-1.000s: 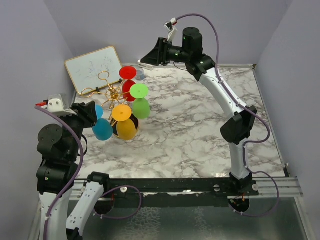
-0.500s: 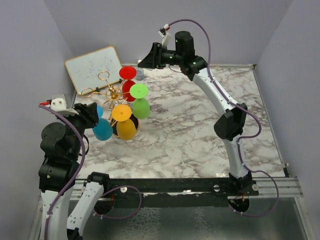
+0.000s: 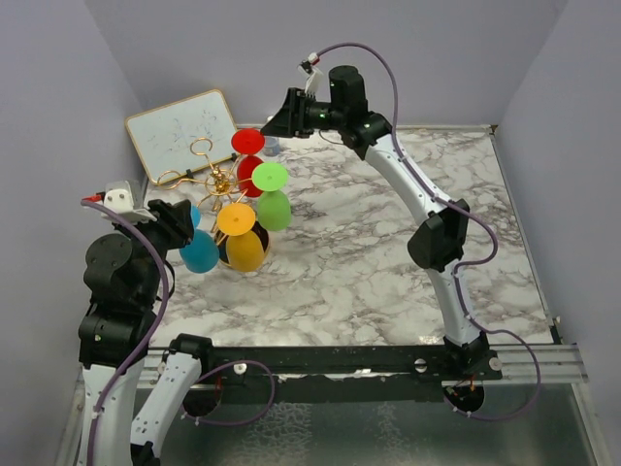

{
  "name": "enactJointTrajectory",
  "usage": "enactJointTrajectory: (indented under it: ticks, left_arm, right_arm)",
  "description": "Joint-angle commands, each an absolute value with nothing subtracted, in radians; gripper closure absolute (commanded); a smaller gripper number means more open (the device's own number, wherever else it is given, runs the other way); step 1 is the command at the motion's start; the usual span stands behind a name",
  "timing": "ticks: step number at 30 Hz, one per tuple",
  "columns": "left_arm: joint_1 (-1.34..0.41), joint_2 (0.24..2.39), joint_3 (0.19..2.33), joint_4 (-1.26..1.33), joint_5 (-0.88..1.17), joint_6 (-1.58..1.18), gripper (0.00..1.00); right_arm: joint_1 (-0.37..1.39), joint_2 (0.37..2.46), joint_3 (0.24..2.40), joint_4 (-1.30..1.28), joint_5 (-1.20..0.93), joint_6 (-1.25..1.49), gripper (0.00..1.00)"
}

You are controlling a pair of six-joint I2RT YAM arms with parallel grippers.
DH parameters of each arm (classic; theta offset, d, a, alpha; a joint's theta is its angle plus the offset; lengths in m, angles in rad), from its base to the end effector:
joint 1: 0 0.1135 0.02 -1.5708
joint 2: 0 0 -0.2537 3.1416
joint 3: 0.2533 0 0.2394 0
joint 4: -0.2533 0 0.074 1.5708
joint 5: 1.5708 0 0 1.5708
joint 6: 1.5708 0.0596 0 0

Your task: Take the wine glass off the wine glass rack

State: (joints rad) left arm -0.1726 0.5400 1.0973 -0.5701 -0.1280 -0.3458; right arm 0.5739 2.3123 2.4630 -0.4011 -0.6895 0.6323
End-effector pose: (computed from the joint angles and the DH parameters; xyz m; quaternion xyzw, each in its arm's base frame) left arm 0.1003 -0.0098 0.4157 -0.1062 0.7036 -0.1357 0.6894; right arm 0.4226 0.3183 0.3650 -0.1855 0.7491 0.5472 0.3240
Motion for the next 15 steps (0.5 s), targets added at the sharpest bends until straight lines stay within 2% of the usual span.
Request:
enactJointTrajectory:
  ticks: [1, 15]
  left_arm:
    - [-0.177, 0.546, 1.081, -0.559, -0.127, -0.353, 0.59]
    - [-0.178, 0.542, 1.054, -0.557, -0.136, -0.348, 0.59]
  right_arm:
    - [0.598, 2.333, 2.496, -0.383, -0.671, 0.630, 0.52]
    - [0.615, 2.360, 2.500, -0.378, -0.649, 0.631, 0.60]
